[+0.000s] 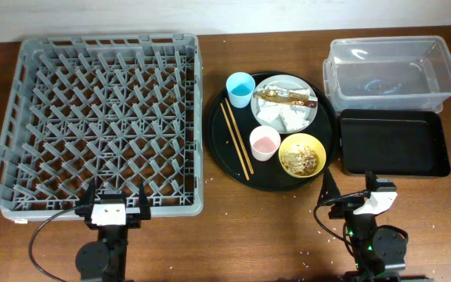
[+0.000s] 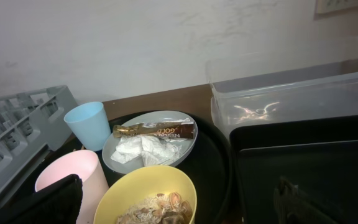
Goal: Sort waste into correct bins and load items into the dishwasher rack
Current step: 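Reach the right gripper to the white plate and grasp the tissue and wrapper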
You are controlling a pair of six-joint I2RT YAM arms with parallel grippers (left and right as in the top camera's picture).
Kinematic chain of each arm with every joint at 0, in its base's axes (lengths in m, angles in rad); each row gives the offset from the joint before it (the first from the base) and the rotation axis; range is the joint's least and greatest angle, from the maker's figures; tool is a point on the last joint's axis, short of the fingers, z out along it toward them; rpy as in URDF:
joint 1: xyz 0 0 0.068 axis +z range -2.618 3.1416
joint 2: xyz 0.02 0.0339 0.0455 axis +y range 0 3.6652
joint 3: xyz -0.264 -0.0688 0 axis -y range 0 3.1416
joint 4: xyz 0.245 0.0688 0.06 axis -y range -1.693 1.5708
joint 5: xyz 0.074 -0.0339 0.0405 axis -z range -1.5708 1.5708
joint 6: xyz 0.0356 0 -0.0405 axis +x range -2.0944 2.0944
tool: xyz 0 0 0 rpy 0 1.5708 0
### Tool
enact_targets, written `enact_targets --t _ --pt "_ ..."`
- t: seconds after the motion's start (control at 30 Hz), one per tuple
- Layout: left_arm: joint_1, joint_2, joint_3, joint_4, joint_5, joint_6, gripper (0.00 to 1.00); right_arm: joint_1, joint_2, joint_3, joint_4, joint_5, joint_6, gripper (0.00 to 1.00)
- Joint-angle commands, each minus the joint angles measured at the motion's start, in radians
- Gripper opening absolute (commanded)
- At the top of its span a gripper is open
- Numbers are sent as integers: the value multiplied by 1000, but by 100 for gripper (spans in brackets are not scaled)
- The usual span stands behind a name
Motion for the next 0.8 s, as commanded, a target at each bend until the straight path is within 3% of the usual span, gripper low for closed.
enact_targets --t 0.0,0.77 --pt "-4 -8 -5 -3 -6 16 99 5 -6 -7 -2 -6 -6 98" --pt "-4 -8 -5 -3 -6 16 99 5 -6 -7 2 -34 -3 98"
